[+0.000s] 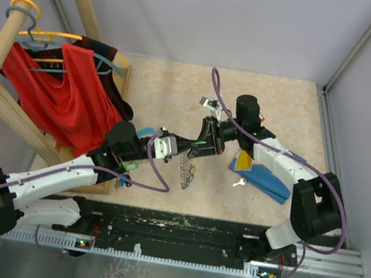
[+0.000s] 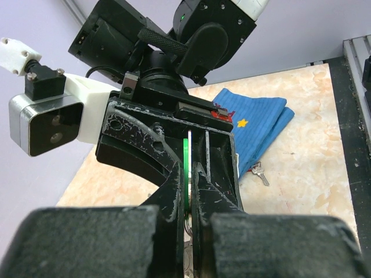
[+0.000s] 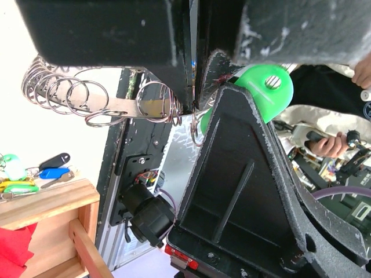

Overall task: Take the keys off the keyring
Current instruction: Remove the key from the keyring.

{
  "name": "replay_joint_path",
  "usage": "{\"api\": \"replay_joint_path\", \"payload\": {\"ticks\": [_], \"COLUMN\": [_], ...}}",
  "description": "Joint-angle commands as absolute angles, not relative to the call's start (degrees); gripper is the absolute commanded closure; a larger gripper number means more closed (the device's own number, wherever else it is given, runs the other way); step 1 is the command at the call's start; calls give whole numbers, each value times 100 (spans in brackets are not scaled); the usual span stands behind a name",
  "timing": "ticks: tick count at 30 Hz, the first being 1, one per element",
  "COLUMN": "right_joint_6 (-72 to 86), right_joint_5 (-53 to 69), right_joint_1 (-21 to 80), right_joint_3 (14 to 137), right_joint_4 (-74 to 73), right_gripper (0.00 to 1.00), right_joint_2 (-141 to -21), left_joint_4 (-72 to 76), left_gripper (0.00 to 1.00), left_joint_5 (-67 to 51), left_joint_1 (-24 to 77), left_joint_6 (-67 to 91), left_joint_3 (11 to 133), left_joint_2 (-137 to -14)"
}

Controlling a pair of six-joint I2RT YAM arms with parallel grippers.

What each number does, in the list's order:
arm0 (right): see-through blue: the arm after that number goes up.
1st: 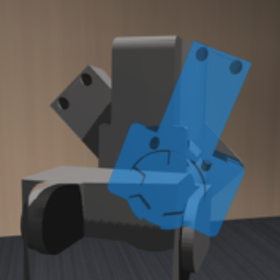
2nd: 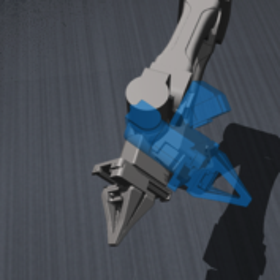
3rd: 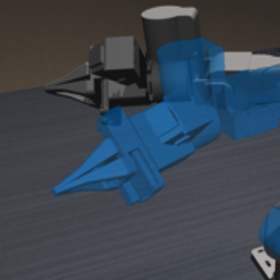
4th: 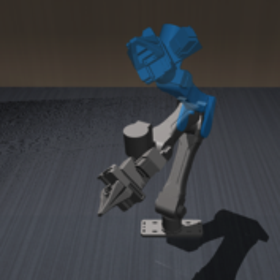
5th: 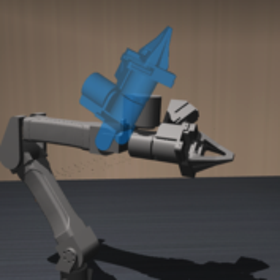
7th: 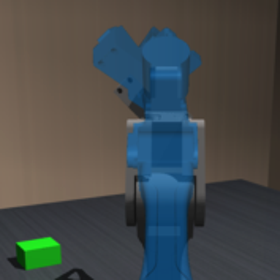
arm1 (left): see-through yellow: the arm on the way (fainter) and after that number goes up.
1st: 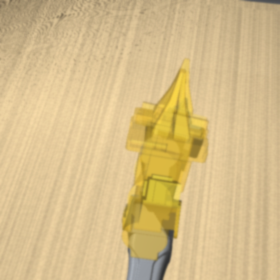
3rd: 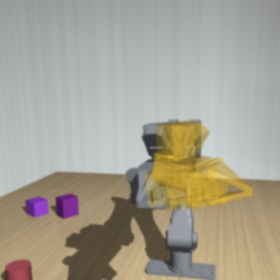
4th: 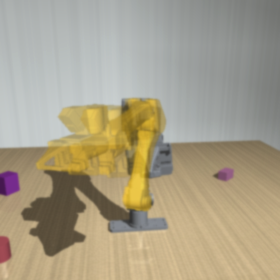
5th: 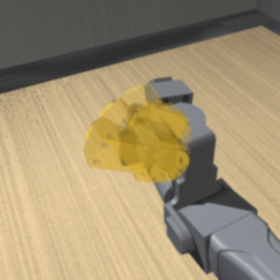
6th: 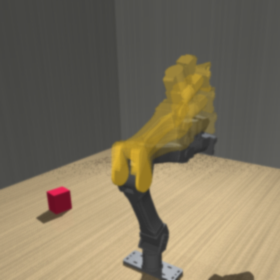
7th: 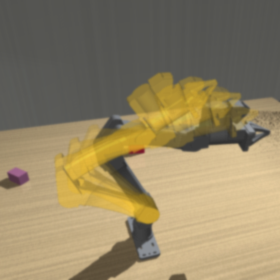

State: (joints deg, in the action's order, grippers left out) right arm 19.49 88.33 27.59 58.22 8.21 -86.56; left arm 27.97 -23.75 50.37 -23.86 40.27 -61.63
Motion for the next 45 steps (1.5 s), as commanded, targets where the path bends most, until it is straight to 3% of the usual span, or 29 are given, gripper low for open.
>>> {"api": "replay_joint_path", "payload": {"ticks": [1, 31, 45], "right_joint_6": [1853, 851, 1455], "right_joint_5": [9386, 9483, 9083], "right_joint_1": [2830, 2628, 2525], "right_joint_3": [6144, 6423, 6368], "right_joint_4": [776, -341, 126], "right_gripper": [100, 100, 100], "right_joint_2": [-8678, -8709, -8756], "left_joint_4": [3063, 3509, 2538], "left_gripper": [100, 100, 100], "left_joint_5": [-2475, -1974, -1287], "left_joint_1": [5019, 4968, 4972], "left_joint_6": [-2367, -1416, -148], "left_joint_3": [4021, 3487, 4069], "left_joint_2": [-6223, -5609, -5842]}}
